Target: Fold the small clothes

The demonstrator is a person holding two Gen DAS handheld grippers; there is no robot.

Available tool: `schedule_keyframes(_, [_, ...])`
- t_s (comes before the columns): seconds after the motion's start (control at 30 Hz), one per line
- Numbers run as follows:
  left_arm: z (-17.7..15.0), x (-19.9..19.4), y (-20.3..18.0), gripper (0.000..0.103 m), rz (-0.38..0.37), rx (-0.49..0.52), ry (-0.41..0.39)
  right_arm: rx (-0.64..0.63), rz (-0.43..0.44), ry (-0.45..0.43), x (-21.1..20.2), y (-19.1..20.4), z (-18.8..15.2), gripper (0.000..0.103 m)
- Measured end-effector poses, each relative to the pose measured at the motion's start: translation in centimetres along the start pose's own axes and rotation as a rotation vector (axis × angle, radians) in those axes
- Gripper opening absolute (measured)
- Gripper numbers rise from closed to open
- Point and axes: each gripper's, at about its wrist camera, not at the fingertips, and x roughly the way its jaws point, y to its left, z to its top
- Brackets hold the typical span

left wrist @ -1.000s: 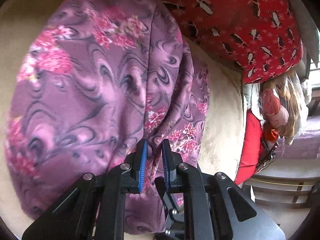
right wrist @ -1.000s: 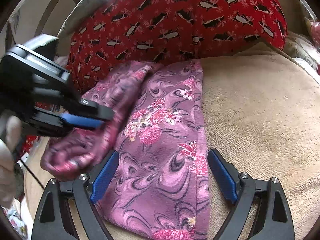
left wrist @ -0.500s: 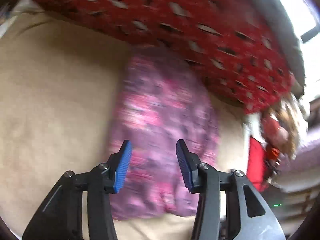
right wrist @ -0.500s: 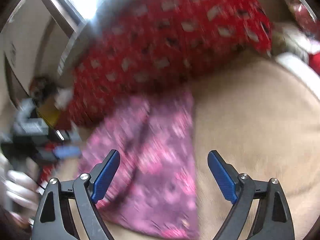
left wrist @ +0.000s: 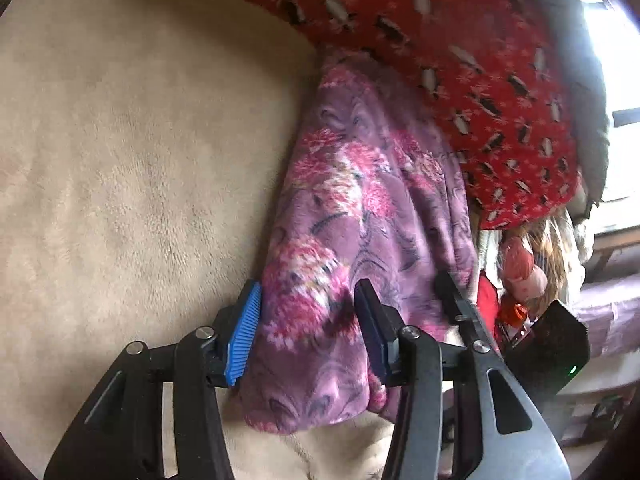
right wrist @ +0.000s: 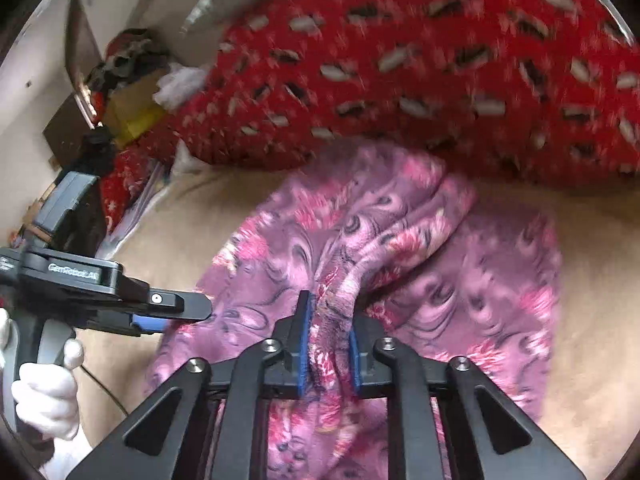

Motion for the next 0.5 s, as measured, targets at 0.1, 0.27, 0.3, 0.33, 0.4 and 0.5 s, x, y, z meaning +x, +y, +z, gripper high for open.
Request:
schedule_keyframes(0.1, [-0.9, -0.6, -0.2, 0.057, -0.032, 0.019, -0.018, 0.121, 0.067, -0.084, -3.9, -2.9, 0.2, 0.011])
schedule_keyframes(0.27, [-2.9, 3.0, -0.6, 0.064, 0.045, 0.040, 0.074, 0.283, -0.028, 0.012, -3.3, -8.8, -3.4, 0.011])
schedule_keyframes(0.3, [-3.3, 3.4, -0.7, 0.064, 0.060, 0.053, 0.082, 0.304, -0.021, 0.038, -2.7, -9.5, -4.1, 0.011])
schedule_keyframes(0.33, [-3.8, 3.3, -0.9, 0.064, 0.077, 0.079, 0.070, 0.346, 0.005, 0.018, -3.3, -9.9, -4.3, 0.013])
schedule_keyframes(0.4, [-4.4, 2.9, -1.2, 0.064, 0.092, 0.107, 0.053, 0.437, 0.085, -0.037, -5.2, -10.1, -4.5, 0.019])
schedule_keyframes(0.5, [-5.0, 3.1, -1.4, 0.064, 0.109, 0.123, 0.058, 0.480, 0.174, -0.051, -6.7, -9.4, -6.0, 0.054])
